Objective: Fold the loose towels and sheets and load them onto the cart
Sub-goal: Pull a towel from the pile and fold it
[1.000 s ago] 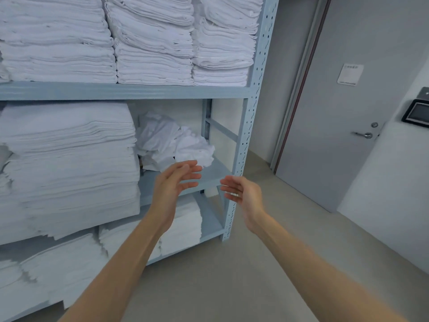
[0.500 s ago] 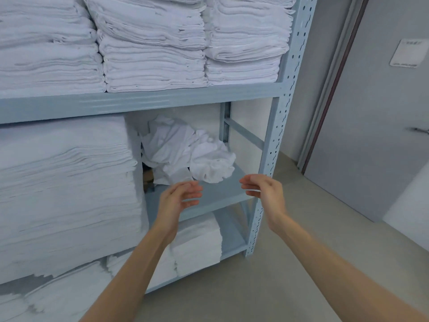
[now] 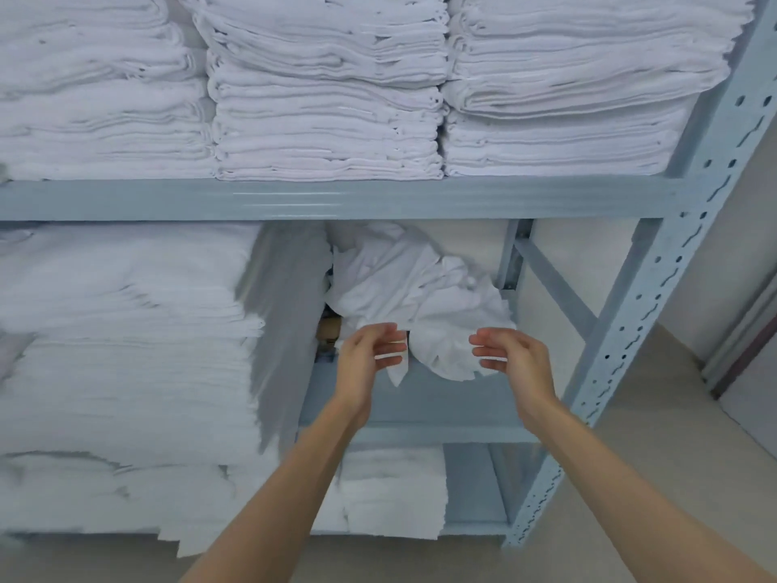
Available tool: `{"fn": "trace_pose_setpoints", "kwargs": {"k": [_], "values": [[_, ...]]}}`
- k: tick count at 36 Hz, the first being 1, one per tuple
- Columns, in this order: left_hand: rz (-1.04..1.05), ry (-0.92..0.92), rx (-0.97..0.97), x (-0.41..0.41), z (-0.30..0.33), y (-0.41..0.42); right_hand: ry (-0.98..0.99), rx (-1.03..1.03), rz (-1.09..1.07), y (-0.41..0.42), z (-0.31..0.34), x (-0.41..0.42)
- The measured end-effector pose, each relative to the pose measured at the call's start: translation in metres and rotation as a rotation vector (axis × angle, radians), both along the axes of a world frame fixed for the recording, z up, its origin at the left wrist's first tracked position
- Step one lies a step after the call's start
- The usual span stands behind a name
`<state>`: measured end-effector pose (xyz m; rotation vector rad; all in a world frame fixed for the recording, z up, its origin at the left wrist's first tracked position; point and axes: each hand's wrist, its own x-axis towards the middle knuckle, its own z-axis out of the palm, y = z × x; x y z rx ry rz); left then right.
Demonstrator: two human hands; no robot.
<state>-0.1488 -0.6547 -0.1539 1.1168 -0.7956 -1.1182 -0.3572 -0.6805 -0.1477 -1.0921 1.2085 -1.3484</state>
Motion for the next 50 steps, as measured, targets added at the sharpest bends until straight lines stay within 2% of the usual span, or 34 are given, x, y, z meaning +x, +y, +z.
{"fn": "trace_pose_setpoints", "kwargs": {"k": [8, 17, 24, 33, 36, 42, 46, 50], "values": [[0.157, -0.004, 0.108, 0.010, -0.034, -0.037, -0.032, 0.139, 0.142, -0.064, -0.043, 0.034], [0.127, 0.014, 0.168, 0.017, -0.073, -0.116, -0.012, 0.233, 0.116, -0.136, -0.074, 0.050], [0.045, 0.017, 0.231, -0.004, -0.101, -0.187, 0.014, 0.232, -0.005, -0.192, -0.097, 0.036], [0.048, 0.053, 0.334, -0.031, -0.127, -0.236, 0.095, 0.314, 0.005, -0.247, -0.130, 0.010], [0.093, 0.081, 0.356, -0.040, -0.129, -0.246, 0.173, 0.339, 0.024, -0.265, -0.141, -0.004], [0.138, 0.091, 0.384, -0.063, -0.129, -0.268, 0.632, 0.280, 0.093, -0.303, -0.159, -0.034], [0.167, 0.072, 0.375, -0.085, -0.128, -0.280, 0.950, 0.252, 0.270, -0.324, -0.169, -0.054], [0.176, 0.055, 0.377, -0.100, -0.128, -0.286, 1.057, 0.255, 0.476, -0.338, -0.173, -0.059]]}}
